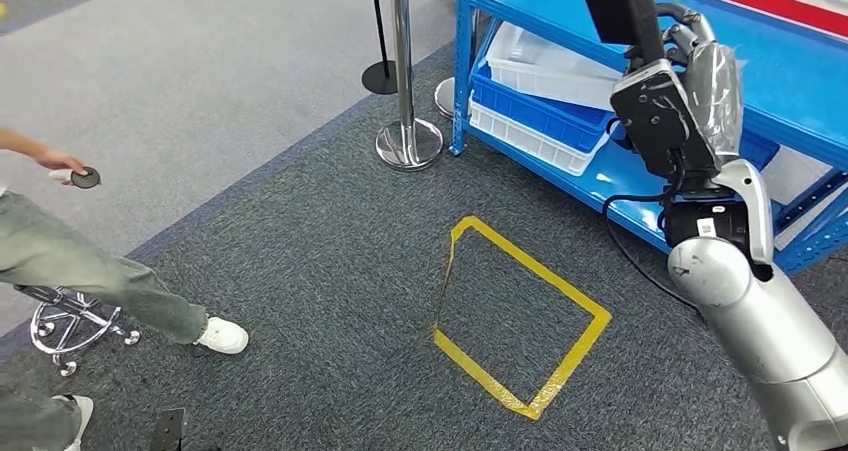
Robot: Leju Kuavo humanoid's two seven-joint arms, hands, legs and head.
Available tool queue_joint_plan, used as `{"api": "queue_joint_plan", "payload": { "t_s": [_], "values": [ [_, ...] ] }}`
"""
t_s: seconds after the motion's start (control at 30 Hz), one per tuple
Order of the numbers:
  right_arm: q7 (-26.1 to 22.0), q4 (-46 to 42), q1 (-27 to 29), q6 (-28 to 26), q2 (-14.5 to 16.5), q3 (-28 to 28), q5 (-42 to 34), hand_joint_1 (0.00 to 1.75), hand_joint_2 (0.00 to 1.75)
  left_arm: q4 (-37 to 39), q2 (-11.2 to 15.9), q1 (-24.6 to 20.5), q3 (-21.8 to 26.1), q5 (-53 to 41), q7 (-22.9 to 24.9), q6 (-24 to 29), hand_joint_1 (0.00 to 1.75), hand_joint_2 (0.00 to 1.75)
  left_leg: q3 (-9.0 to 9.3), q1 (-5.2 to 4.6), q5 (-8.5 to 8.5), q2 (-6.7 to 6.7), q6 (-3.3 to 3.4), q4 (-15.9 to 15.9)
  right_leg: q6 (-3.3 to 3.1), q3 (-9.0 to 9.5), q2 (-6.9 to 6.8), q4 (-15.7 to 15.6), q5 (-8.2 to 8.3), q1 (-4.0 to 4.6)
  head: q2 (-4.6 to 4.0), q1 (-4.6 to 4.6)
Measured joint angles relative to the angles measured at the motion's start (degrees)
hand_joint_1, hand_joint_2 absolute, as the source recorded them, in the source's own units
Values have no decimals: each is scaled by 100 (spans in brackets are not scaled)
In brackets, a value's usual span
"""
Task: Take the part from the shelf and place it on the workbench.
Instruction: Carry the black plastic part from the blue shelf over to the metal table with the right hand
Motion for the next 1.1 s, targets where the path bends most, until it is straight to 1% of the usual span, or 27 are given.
{"api": "queue_joint_plan", "payload": {
  "t_s": [0.07,0.13,0.2,0.27,0.3,0.33,0.37,0.4,0.43,0.47,0.5,0.53,0.57,0.6,0.63,0.67,0.7,0.73,0.8,0.83,0.9,0.93,0.97,1.0,1.03,1.07,1.1],
  "values": [
    [3,-4,0,-1,0,0,3,175,175,0,0,9,0,9,0,-1,0,175,306,-9,335,42,38,-588,3,22,-97,2,-17,19,0,-1],
    [3,-11,-4,-3,-2,-7,7,175,175,0,4,2,0,17,0,-1,0,175,685,-63,550,214,125,-1294,20,60,-199,-22,-33,43,0,4],
    [5,-15,-4,-4,-3,-14,10,175,175,0,9,-4,0,17,1,-1,0,175,799,-121,561,295,203,-1540,61,84,-287,-59,-32,56,0,4],
    [14,-22,3,-4,-5,-17,11,175,175,0,21,2,0,18,2,-1,0,175,802,-132,602,193,255,-1588,123,112,-363,-101,-23,63,1,2],
    [20,-28,9,-5,-9,-21,11,175,175,0,26,12,0,18,1,-2,0,175,834,-116,627,148,281,-1644,153,126,-320,-94,-46,58,1,5],
    [26,-37,10,-5,-17,-25,13,175,175,0,28,20,0,18,2,-3,0,175,876,-96,655,106,310,-1705,175,107,-214,-16,-115,54,1,10],
    [31,-45,11,-7,-26,-29,14,175,175,0,29,22,0,17,2,-4,0,175,920,-75,680,66,335,-1761,186,39,-76,165,-234,50,1,17],
    [36,-49,14,-7,-35,-33,15,175,175,0,26,21,0,16,3,-5,0,175,948,-59,693,22,350,-1793,187,-105,72,487,-405,42,0,24],
    [42,-51,23,-7,-40,-36,15,175,175,0,24,15,0,15,4,-5,0,175,954,-56,695,-24,362,-1796,186,-301,151,891,-597,45,0,27],
    [49,-52,42,-7,-43,-38,15,175,175,0,21,10,0,14,4,-5,0,175,953,-56,692,-71,367,-1791,188,-497,178,1275,-749,47,0,28],
    [56,-52,70,-5,-44,-39,15,175,175,0,19,11,0,13,4,-5,0,175,952,-54,688,-126,368,-1780,194,-655,185,1560,-824,46,0,30],
    [61,-52,97,-4,-45,-39,15,175,175,0,16,14,0,13,4,-5,0,175,950,-48,680,-187,362,-1763,201,-708,185,1623,-774,39,0,30],
    [63,-52,113,-4,-47,-39,15,175,175,0,14,17,0,13,4,-5,0,175,949,-37,667,-252,348,-1737,208,-642,189,1449,-610,25,0,31],
    [64,-52,121,-4,-51,-40,15,175,175,0,12,19,0,13,4,-5,0,175,946,-22,646,-325,322,-1696,224,-476,225,1080,-369,-1,0,32],
    [63,-53,122,-4,-55,-41,15,175,175,0,11,18,0,13,4,-5,0,175,929,-5,617,-391,288,-1644,242,-278,317,664,-179,-35,0,31],
    [62,-55,119,-3,-60,-42,15,175,175,0,14,11,0,13,5,-5,0,175,890,-2,586,-455,249,-1570,254,-117,432,330,-65,-60,0,32],
    [62,-60,120,-3,-67,-44,15,175,175,0,17,8,0,13,5,-4,0,175,840,0,568,-515,212,-1514,251,-27,518,135,-19,-74,0,32],
    [62,-64,126,-2,-72,-45,15,175,175,0,21,11,0,12,6,-4,0,175,789,4,565,-565,177,-1481,230,-13,566,87,-40,-71,0,31],
    [63,-71,139,6,-80,-45,15,175,175,2,30,30,0,5,7,-4,0,175,716,17,598,-650,114,-1486,146,-47,480,97,-21,-57,0,30],
    [62,-72,138,12,-81,-44,15,175,175,4,30,41,-1,2,8,-4,0,175,692,16,596,-602,86,-1471,105,-52,429,90,-8,-57,0,26],
    [58,-73,120,27,-81,-44,15,175,175,8,37,38,-2,-4,7,-3,0,175,558,1,439,-341,40,-1199,43,-51,315,74,7,-64,0,-8],
    [57,-73,109,35,-81,-44,15,175,175,9,37,25,-5,-5,8,-3,0,175,433,-4,292,-183,21,-909,22,-47,255,73,4,-47,0,-25],
    [56,-73,104,41,-81,-44,14,175,175,10,38,10,-10,-6,8,-3,0,175,272,0,134,-90,9,-565,7,-46,192,73,0,-30,0,-40],
    [55,-71,105,48,-81,-44,14,175,175,11,35,1,-16,-9,12,-3,0,175,122,5,25,-47,9,-260,-8,-44,130,73,-5,-8,0,-43],
    [52,-69,111,53,-81,-44,13,175,175,11,30,-1,-21,-13,16,-3,0,175,32,1,-6,-27,24,-82,-19,-41,68,73,-11,19,0,-42],
    [49,-69,118,58,-81,-44,14,175,175,11,25,2,-23,-15,22,-3,0,175,43,-14,62,-11,61,-107,-28,-35,12,73,-17,49,0,-44],
    [43,-69,124,62,-81,-44,14,175,175,11,22,4,-24,-18,28,-2,0,175,158,-43,209,12,123,-330,-38,-23,-44,71,-25,81,0,-44]
  ]
}}
